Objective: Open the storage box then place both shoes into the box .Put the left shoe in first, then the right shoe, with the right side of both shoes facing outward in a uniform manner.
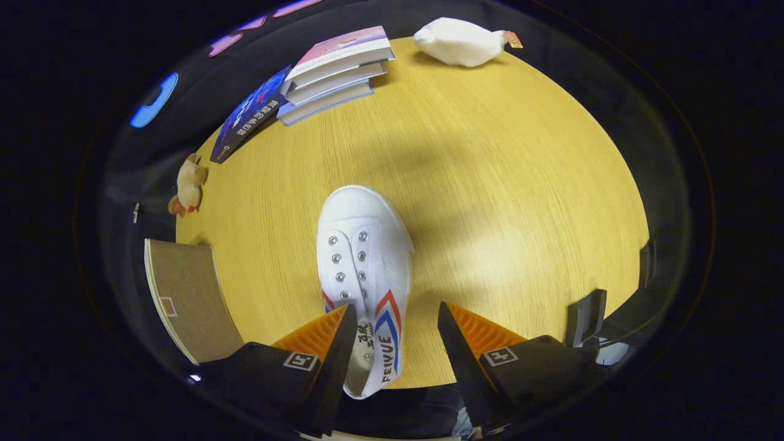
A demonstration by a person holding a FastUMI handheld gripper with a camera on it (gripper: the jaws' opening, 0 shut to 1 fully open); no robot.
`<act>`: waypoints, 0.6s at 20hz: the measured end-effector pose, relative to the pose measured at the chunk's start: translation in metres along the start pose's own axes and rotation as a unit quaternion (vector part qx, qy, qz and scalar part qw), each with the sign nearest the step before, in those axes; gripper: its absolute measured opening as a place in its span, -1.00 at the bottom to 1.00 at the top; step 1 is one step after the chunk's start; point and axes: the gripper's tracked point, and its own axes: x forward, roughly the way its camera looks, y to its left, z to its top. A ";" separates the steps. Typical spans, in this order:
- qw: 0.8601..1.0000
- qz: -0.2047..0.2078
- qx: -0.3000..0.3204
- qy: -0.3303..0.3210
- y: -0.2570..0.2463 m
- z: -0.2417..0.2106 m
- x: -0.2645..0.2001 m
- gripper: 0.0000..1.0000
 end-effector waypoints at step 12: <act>0.998 0.052 0.008 0.021 0.008 0.005 -0.002 -0.70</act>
